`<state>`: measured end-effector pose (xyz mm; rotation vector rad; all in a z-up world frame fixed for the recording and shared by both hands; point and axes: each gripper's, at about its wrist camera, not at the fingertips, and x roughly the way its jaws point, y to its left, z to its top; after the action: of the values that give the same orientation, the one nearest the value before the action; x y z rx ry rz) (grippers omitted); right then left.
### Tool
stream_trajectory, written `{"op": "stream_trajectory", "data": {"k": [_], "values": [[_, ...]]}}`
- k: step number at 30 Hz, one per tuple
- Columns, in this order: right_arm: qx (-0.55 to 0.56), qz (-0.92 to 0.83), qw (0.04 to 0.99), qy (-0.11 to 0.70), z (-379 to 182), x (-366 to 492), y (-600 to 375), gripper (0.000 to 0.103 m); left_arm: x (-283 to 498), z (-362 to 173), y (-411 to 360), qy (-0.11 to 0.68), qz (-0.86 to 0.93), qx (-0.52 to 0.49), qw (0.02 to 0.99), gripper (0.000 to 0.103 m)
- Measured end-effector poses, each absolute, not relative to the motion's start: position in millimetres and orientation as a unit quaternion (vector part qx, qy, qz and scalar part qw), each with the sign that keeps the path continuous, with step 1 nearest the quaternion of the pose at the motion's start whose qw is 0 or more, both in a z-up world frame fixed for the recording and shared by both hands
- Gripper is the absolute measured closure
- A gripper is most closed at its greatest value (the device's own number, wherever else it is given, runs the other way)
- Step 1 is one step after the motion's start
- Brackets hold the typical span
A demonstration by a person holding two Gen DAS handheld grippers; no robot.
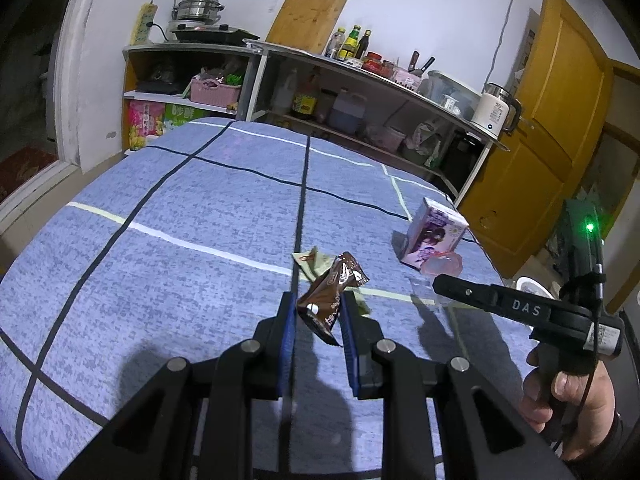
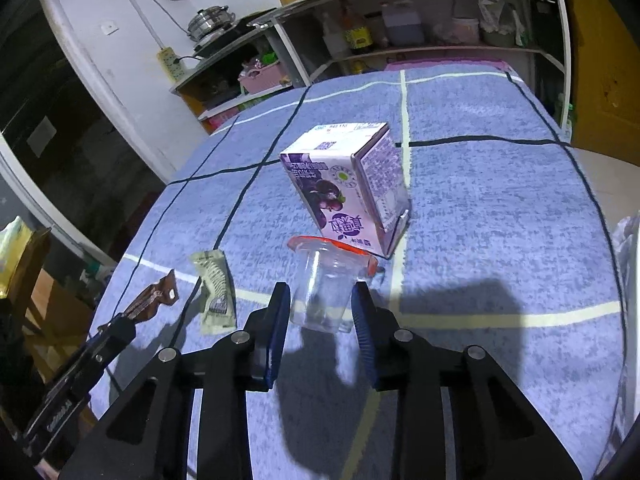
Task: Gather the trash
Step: 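Lower the right tool onto the clear plastic cup and close it, then carry the brown wrapper and clear cup over the bin with both tools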
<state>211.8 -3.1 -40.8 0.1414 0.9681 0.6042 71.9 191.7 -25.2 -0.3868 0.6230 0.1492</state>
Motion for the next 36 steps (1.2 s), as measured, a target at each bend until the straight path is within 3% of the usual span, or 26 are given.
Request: {"op": "stream_trajectory", "data": {"k": [36], "values": [[0.08,0.225,0.889,0.39,5,143,-174,0.07,109,16,28,0.321,-0.071,-0.106,0.938,0.08]]}}
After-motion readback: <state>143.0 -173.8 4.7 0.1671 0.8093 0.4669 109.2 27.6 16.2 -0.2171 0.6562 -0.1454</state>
